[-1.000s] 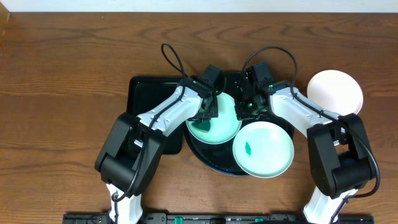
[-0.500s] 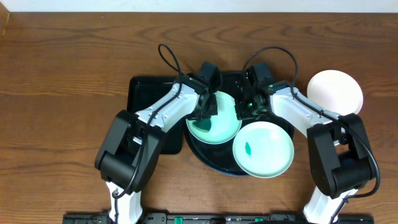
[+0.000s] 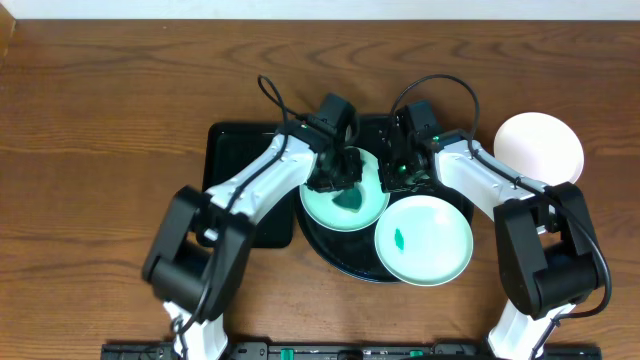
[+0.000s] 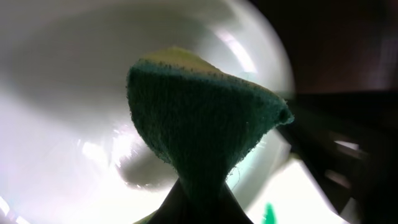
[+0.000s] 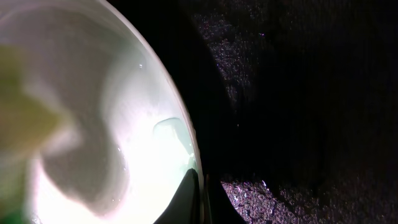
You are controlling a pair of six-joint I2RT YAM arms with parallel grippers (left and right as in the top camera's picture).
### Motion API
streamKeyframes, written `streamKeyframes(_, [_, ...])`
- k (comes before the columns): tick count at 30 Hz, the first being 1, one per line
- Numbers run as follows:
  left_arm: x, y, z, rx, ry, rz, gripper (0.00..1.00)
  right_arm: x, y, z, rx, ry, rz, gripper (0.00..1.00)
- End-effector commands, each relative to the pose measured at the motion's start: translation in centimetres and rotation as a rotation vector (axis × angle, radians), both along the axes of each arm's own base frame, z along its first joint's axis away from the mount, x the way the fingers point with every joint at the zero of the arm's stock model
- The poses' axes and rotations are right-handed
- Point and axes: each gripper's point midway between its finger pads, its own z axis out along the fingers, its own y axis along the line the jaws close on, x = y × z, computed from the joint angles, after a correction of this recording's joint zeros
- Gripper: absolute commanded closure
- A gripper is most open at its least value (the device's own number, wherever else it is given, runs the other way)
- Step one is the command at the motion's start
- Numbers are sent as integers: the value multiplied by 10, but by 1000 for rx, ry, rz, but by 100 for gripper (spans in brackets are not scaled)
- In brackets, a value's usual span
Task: Clean dirty plates on tray and stack at the side
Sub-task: 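Wipe the pale green plate with the sponge in the left gripper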
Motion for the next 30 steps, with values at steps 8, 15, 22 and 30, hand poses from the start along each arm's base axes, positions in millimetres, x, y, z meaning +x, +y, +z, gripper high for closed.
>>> streamKeyframes(8, [17, 47, 21, 222, -146, 94, 92, 0, 7, 1, 19, 0, 13, 99])
streamKeyframes(15, [19, 66, -4, 344, -134, 113, 93, 1, 7, 1, 19, 0, 13, 99])
streamKeyframes(22, [18, 67, -32, 376, -89, 103, 93, 1, 7, 1, 19, 0, 13, 99])
streamKeyframes(30, [15, 68, -42, 399, -71, 95, 92, 1, 7, 1, 19, 0, 13, 99])
